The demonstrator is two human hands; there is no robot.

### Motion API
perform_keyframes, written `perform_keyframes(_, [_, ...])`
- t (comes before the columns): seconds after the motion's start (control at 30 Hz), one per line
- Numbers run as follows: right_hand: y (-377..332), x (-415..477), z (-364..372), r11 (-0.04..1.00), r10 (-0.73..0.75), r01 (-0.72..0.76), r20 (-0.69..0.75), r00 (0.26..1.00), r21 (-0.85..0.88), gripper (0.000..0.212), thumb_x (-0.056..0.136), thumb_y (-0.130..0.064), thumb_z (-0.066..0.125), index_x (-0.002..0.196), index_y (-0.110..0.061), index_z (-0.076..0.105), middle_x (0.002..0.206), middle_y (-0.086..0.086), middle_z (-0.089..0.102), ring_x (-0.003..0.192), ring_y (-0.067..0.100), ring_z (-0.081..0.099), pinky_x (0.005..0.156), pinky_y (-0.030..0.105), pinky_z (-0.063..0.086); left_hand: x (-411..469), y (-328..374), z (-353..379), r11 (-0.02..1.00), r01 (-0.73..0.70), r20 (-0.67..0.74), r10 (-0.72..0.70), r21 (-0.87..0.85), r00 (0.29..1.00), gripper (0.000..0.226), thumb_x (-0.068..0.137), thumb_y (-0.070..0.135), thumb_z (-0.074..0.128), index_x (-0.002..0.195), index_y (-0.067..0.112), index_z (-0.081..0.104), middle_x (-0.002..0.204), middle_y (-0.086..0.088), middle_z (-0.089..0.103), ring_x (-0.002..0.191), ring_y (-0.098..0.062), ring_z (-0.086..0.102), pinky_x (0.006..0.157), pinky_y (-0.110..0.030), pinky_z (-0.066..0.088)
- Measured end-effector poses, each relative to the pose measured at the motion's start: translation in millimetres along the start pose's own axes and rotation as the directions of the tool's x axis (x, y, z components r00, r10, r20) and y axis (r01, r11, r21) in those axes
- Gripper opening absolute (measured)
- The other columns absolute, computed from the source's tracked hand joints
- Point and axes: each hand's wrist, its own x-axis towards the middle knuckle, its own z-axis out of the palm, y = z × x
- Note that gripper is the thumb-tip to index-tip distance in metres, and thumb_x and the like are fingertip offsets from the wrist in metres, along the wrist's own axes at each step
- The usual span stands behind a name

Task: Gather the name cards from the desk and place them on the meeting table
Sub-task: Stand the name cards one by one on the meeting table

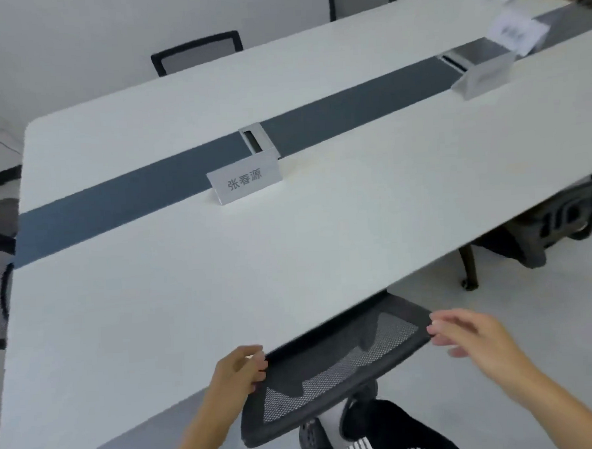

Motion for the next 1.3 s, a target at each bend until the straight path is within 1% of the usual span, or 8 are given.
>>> perform_keyframes(0.17, [50.8,-62.2,-62.5,0.974,0.138,-0.109,-0.141,0.980,0.197,0.013,0.090,-0.016,0.064,0.099,-0.012,0.072,0.086,0.006,0.079,0.078,0.020,0.075,0.070,0.034,0.054,-26.6,17.1,41.5,1.000,-0.008,0.037,0.009,-0.030,0.999,0.014,0.093,0.012,0.057,0.099,0.004,0.068,0.086,-0.018,0.072,0.073,-0.027,0.064,0.063,-0.030,0.047])
perform_keyframes(0.33, [91.7,-98.6,-132.1,0.922,0.221,-0.120,-0.249,0.943,0.367,0.012,0.090,-0.015,0.063,0.097,-0.012,0.073,0.084,0.005,0.079,0.076,0.021,0.076,0.074,0.038,0.054,-34.4,75.0,113.9,0.988,-0.138,0.112,0.130,0.067,0.985,0.014,0.095,0.015,0.055,0.097,0.011,0.068,0.095,-0.017,0.073,0.088,-0.031,0.068,0.072,-0.035,0.051])
perform_keyframes(0.5, [145.1,-125.7,-221.2,0.883,0.291,-0.100,-0.366,0.884,0.458,0.012,0.089,-0.010,0.064,0.097,-0.012,0.074,0.084,0.004,0.079,0.079,0.022,0.076,0.073,0.038,0.054,-41.5,134.5,241.2,0.957,-0.253,0.273,0.208,0.140,0.939,0.015,0.094,0.009,0.055,0.101,0.005,0.067,0.096,-0.024,0.071,0.080,-0.030,0.064,0.067,-0.032,0.046])
perform_keyframes(0.7, [205.3,-141.7,-321.2,0.834,0.396,-0.109,-0.451,0.800,0.541,0.013,0.089,-0.011,0.064,0.098,-0.013,0.073,0.082,0.002,0.079,0.077,0.018,0.075,0.069,0.034,0.054,-60.9,179.3,390.7,0.911,-0.360,0.461,0.236,0.200,0.855,0.016,0.088,0.024,0.065,0.102,0.016,0.070,0.089,-0.008,0.077,0.088,-0.026,0.072,0.080,-0.041,0.054])
perform_keyframes(0.77, [218.3,-140.0,-350.3,0.821,0.417,-0.108,-0.458,0.785,0.561,0.014,0.089,-0.013,0.064,0.100,-0.015,0.073,0.084,-0.001,0.079,0.076,0.015,0.075,0.072,0.036,0.055,-59.9,192.6,428.9,0.899,-0.372,0.507,0.215,0.231,0.835,0.025,0.080,0.033,0.065,0.100,0.020,0.071,0.090,-0.006,0.077,0.089,-0.025,0.072,0.086,-0.045,0.053])
perform_keyframes(0.83, [229.2,-133.0,-378.9,0.803,0.441,-0.105,-0.467,0.766,0.587,0.014,0.090,-0.012,0.063,0.100,-0.015,0.073,0.085,-0.001,0.079,0.076,0.013,0.075,0.076,0.037,0.055,-47.5,204.3,464.8,0.893,-0.380,0.521,0.211,0.242,0.827,0.016,0.089,0.026,0.064,0.101,0.018,0.071,0.090,-0.006,0.077,0.090,-0.027,0.072,0.087,-0.047,0.053])
perform_keyframes(1.1, [256.7,-68.0,-523.0,0.744,0.538,-0.090,-0.514,0.668,0.662,0.015,0.089,-0.012,0.064,0.101,-0.015,0.073,0.085,0.000,0.079,0.077,0.015,0.075,0.081,0.042,0.055,14.6,290.1,642.2,0.883,-0.382,0.568,0.172,0.273,0.805,0.014,0.091,0.017,0.061,0.100,0.013,0.072,0.088,-0.011,0.076,0.092,-0.034,0.069,0.076,-0.039,0.051])
perform_keyframes(1.3, [250.3,-29.9,-653.1,0.743,0.552,-0.028,-0.588,0.591,0.669,0.016,0.090,-0.011,0.062,0.101,-0.014,0.072,0.085,0.000,0.079,0.080,0.015,0.075,0.074,0.035,0.055,20.9,410.0,812.3,0.808,-0.525,0.728,0.186,0.268,0.659,0.017,0.095,0.015,0.054,0.106,0.013,0.066,0.098,-0.015,0.074,0.092,-0.029,0.069,0.077,-0.033,0.050])
